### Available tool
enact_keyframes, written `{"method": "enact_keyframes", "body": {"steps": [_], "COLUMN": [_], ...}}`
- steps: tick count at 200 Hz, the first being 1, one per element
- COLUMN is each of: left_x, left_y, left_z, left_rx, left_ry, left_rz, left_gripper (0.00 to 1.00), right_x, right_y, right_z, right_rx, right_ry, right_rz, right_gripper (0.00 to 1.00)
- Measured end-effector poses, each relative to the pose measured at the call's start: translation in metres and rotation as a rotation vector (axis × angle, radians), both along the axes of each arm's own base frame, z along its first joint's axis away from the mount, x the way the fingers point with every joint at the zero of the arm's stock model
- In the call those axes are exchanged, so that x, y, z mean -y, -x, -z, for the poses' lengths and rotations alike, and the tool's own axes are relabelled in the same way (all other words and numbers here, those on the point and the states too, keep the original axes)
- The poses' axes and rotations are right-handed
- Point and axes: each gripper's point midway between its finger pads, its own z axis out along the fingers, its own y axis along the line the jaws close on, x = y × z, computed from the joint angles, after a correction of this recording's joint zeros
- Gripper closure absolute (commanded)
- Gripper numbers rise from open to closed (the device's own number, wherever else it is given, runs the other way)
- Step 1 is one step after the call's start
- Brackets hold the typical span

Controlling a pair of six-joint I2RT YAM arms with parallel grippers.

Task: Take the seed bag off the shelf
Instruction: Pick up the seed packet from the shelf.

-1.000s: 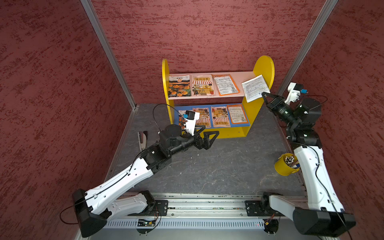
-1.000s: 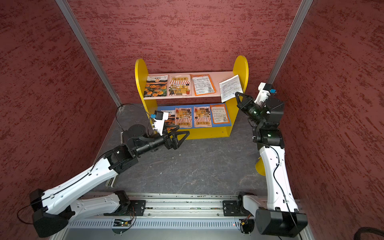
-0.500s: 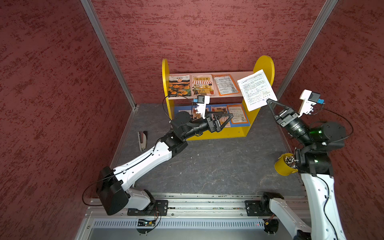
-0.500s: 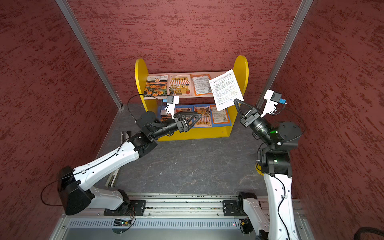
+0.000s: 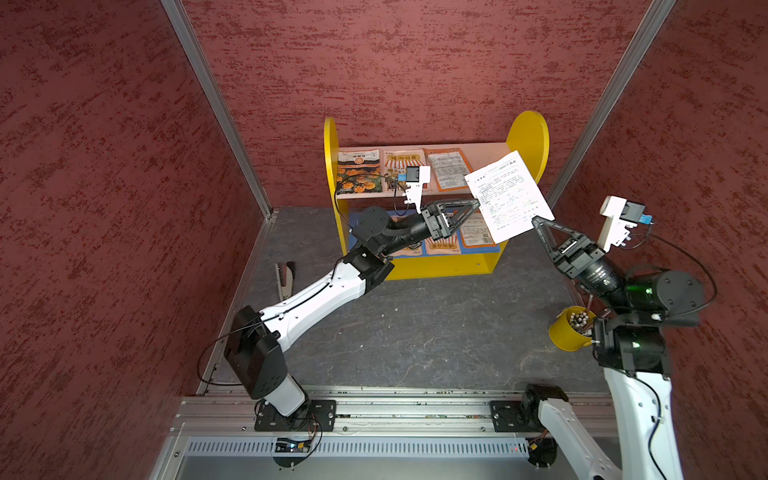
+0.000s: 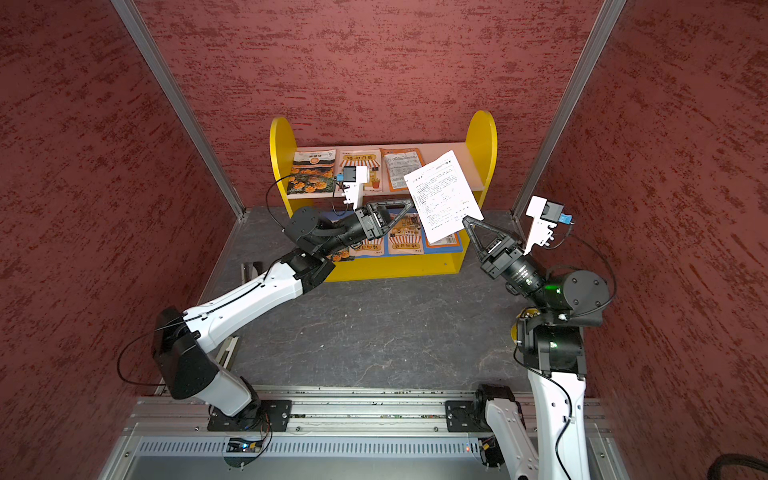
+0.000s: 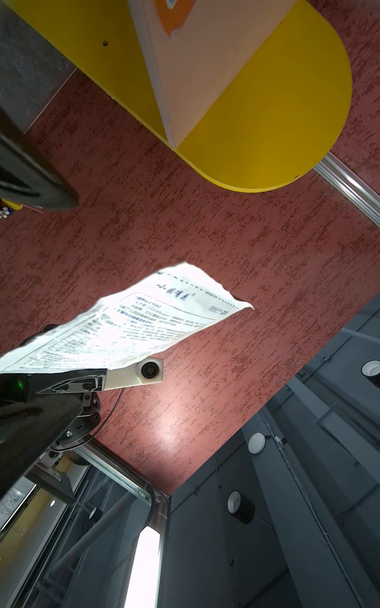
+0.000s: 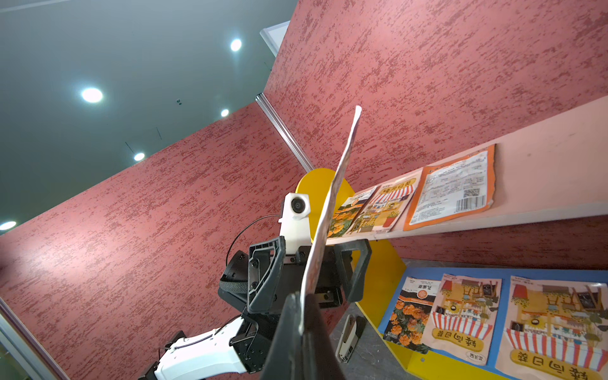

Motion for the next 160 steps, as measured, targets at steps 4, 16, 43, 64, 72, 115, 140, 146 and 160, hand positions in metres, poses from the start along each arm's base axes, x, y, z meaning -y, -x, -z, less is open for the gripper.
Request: {"method": "enact_keyframes", "body": {"steps": [4,16,43,64,72,115,140,146,160], "left_x": [0.002,0.005,0.012,0.015,0.016,0.014,0.011,0.010,0.007], "left_y": [0.000,0.002,0.009,0.015,0.017,0.021,0.021,0.020,0.017], "left_z": [0.000,-0.001,-0.005,-0.007,-0.008,-0.014,-0.016,-0.015,-0.012], "left_rx": [-0.004,-0.011,-0.015,-0.011,-0.007,0.004,0.008,0.009,0.007], "left_ry": [0.002,0.005,0.014,0.018,0.017,0.025,0.024,0.021,0.008], "left_rz": [0.009,0.032,0.079,0.105,0.112,0.134,0.144,0.146,0.148], "left_gripper": [0.15,0.22,0.42,0.59,0.65,0.97,1.00,1.00,1.00], "right_x": [0.000,-0.001,-0.003,-0.004,-0.004,-0.005,-0.006,-0.007,-0.009], "right_y": [0.000,-0.001,-0.001,0.000,0.000,-0.003,-0.006,-0.006,-0.009], "right_z": [0.001,0.002,0.003,0.004,0.005,0.008,0.010,0.012,0.016], "right_rx": [-0.001,-0.007,-0.009,-0.009,-0.010,-0.016,-0.019,-0.022,-0.030], "right_ry": [0.001,0.003,0.007,0.012,0.013,0.023,0.034,0.040,0.061], "right_rz": [-0.002,-0.008,-0.018,-0.024,-0.028,-0.032,-0.035,-0.040,-0.047], "right_gripper": [1.00,1.00,1.00,1.00,1.00,1.00,0.70,0.65,0.52]}}
